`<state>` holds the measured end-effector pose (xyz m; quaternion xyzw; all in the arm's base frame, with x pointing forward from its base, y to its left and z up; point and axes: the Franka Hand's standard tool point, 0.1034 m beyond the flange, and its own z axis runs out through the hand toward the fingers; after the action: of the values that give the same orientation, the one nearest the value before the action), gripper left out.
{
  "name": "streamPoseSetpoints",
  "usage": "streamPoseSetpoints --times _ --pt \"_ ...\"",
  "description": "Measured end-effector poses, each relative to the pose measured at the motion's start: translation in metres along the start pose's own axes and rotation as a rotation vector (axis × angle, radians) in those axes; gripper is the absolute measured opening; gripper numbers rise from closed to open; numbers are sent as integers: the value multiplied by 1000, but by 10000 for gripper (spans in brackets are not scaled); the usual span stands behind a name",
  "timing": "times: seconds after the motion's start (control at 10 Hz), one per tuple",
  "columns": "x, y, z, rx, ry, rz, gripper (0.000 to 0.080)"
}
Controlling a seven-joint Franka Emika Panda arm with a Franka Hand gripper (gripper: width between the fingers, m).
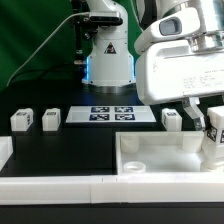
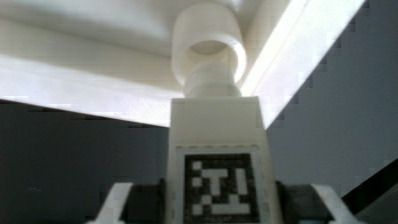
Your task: Assemble one leg
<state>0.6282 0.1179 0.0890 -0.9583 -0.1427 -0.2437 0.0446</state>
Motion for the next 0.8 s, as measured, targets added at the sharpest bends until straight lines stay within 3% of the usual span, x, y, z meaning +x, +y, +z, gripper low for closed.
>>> streamPoseSetpoints --times 0.8 --pt "-15 0 7 -2 -1 2 293"
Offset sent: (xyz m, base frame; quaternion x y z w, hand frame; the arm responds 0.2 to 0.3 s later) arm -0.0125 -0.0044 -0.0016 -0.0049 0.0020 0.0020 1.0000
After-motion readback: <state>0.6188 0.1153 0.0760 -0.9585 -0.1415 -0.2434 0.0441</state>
